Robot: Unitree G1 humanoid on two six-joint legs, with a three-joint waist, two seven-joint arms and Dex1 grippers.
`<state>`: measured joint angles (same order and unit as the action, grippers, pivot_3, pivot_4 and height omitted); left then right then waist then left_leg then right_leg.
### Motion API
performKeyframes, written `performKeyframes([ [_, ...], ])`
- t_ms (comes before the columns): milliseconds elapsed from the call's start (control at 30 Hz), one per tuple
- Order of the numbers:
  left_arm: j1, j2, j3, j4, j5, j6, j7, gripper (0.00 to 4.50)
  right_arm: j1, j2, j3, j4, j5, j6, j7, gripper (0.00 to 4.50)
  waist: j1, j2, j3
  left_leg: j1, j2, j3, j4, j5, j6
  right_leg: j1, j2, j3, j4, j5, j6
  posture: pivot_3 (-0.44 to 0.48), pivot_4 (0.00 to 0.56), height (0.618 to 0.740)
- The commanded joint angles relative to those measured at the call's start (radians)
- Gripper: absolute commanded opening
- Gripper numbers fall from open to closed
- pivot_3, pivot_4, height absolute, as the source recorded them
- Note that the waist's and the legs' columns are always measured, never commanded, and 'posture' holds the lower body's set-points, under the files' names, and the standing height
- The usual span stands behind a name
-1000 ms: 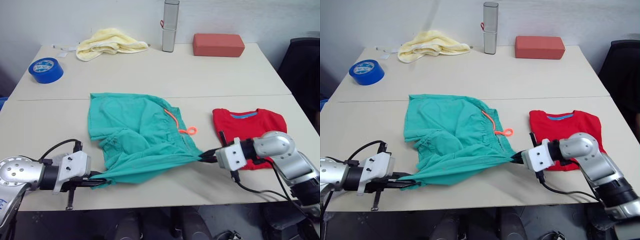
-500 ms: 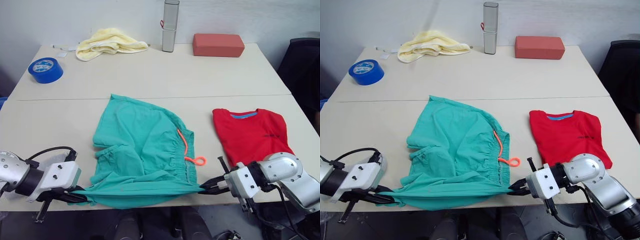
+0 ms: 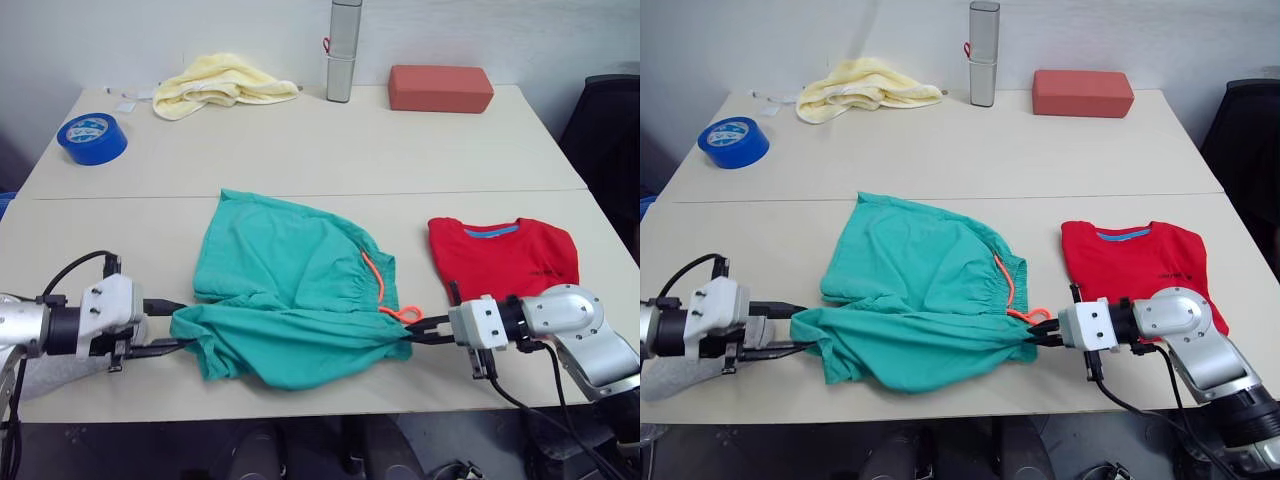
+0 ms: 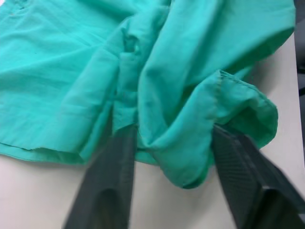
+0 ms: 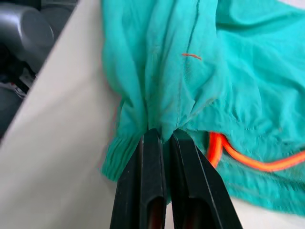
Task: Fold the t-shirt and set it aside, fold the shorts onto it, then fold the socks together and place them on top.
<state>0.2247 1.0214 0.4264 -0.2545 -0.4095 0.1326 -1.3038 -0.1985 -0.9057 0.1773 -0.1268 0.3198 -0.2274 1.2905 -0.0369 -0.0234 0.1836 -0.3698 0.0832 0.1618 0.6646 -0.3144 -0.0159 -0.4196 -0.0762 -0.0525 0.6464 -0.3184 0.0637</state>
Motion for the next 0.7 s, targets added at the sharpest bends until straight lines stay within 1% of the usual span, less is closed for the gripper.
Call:
performKeyframes([
  [33, 0.060, 0.024, 0.109, -0.069, -0.080, 0.078, -0.049, 2.83, 0.019, -0.001, -0.040, -0.046, 0.017, 0.019, -0.005, 0.00, 0.002, 0.000, 0.000, 0.000, 0.000, 0.000, 0.000, 0.000, 0.000, 0.000, 0.000, 0.000, 0.000, 0.000, 0.000, 0.000, 0.150, 0.740],
  [133, 0.078, 0.047, 0.191, -0.133, -0.172, 0.229, -0.038, 3.37, 0.035, -0.001, -0.049, -0.059, 0.022, 0.035, -0.002, 0.00, 0.008, -0.002, 0.000, 0.000, 0.000, -0.001, 0.000, -0.001, 0.002, 0.000, -0.001, 0.000, 0.001, 0.001, 0.000, 0.000, 0.150, 0.740],
  [200, 0.073, 0.042, 0.212, -0.175, -0.211, 0.262, -0.036, 3.93, 0.046, -0.002, -0.054, -0.067, 0.027, 0.041, 0.008, 0.00, 0.009, -0.002, 0.000, 0.001, -0.001, -0.002, 0.000, -0.001, 0.002, 0.001, -0.002, 0.001, 0.001, 0.001, 0.000, 0.000, 0.150, 0.740],
  [233, 0.046, 0.043, 0.219, -0.196, -0.255, 0.298, -0.017, 4.28, 0.051, -0.003, -0.054, -0.073, 0.030, 0.045, 0.014, 0.00, 0.009, -0.002, 0.000, 0.001, -0.001, -0.002, 0.000, -0.001, 0.002, 0.002, -0.002, 0.001, 0.001, 0.001, 0.000, 0.000, 0.150, 0.740],
  [267, 0.032, 0.061, 0.227, -0.211, -0.300, 0.359, -0.011, 4.49, 0.055, -0.003, -0.054, -0.078, 0.034, 0.048, 0.020, 0.00, 0.010, -0.002, 0.000, 0.001, -0.001, -0.002, 0.000, -0.001, 0.002, 0.002, -0.002, 0.001, 0.001, 0.001, 0.000, 0.000, 0.150, 0.740],
  [300, 0.025, 0.074, 0.234, -0.221, -0.332, 0.408, -0.006, 4.49, 0.059, -0.003, -0.055, -0.082, 0.037, 0.051, 0.024, 0.00, 0.009, -0.002, 0.000, 0.001, -0.001, -0.003, 0.000, -0.001, 0.002, 0.002, -0.002, 0.002, 0.001, 0.001, 0.000, 0.000, 0.150, 0.740],
  [367, 0.046, 0.142, 0.243, -0.210, -0.347, 0.512, -0.050, 4.49, 0.065, -0.005, -0.059, -0.090, 0.045, 0.060, 0.032, 0.00, 0.007, -0.002, 0.000, 0.001, -0.001, -0.003, 0.000, 0.000, 0.001, 0.002, -0.002, 0.003, 0.001, 0.001, 0.000, 0.000, 0.150, 0.740],
  [400, 0.043, 0.160, 0.233, -0.198, -0.342, 0.536, -0.049, 4.49, 0.067, -0.005, -0.062, -0.092, 0.048, 0.064, 0.033, 0.00, 0.005, -0.002, 0.000, 0.001, -0.001, -0.003, 0.000, 0.000, 0.000, 0.002, -0.001, 0.003, 0.001, 0.001, 0.000, 0.000, 0.150, 0.740],
  [467, 0.018, 0.172, 0.153, -0.174, -0.263, 0.460, -0.042, 4.49, 0.068, -0.004, -0.062, -0.091, 0.047, 0.066, 0.039, 0.00, 0.004, -0.001, 0.000, 0.002, -0.001, -0.002, 0.000, 0.000, 0.000, 0.002, 0.000, 0.002, 0.001, 0.001, 0.000, 0.000, 0.150, 0.740],
  [533, -0.016, 0.160, 0.055, -0.164, -0.184, 0.367, -0.030, 4.49, 0.064, -0.001, -0.062, -0.091, 0.046, 0.069, 0.041, 0.00, 0.005, 0.000, 0.000, 0.002, -0.003, -0.001, 0.000, 0.000, 0.000, 0.001, 0.001, 0.002, 0.001, 0.001, 0.000, 0.000, 0.150, 0.740],
  [633, -0.071, 0.120, -0.046, -0.167, -0.151, 0.346, 0.020, 4.49, 0.060, 0.002, -0.066, -0.095, 0.045, 0.076, 0.038, 0.00, 0.007, -0.001, 0.000, 0.002, -0.003, -0.001, 0.000, 0.000, -0.001, 0.001, 0.001, 0.002, 0.001, 0.001, 0.000, 0.000, 0.150, 0.740],
  [700, -0.089, 0.100, -0.092, -0.169, -0.121, 0.328, 0.040, 4.49, 0.064, 0.000, -0.069, -0.098, 0.044, 0.078, 0.038, 0.00, 0.008, -0.001, 0.000, 0.001, -0.003, -0.001, 0.000, 0.000, -0.001, 0.001, 0.001, 0.003, 0.001, 0.001, 0.000, 0.000, 0.150, 0.740],
])
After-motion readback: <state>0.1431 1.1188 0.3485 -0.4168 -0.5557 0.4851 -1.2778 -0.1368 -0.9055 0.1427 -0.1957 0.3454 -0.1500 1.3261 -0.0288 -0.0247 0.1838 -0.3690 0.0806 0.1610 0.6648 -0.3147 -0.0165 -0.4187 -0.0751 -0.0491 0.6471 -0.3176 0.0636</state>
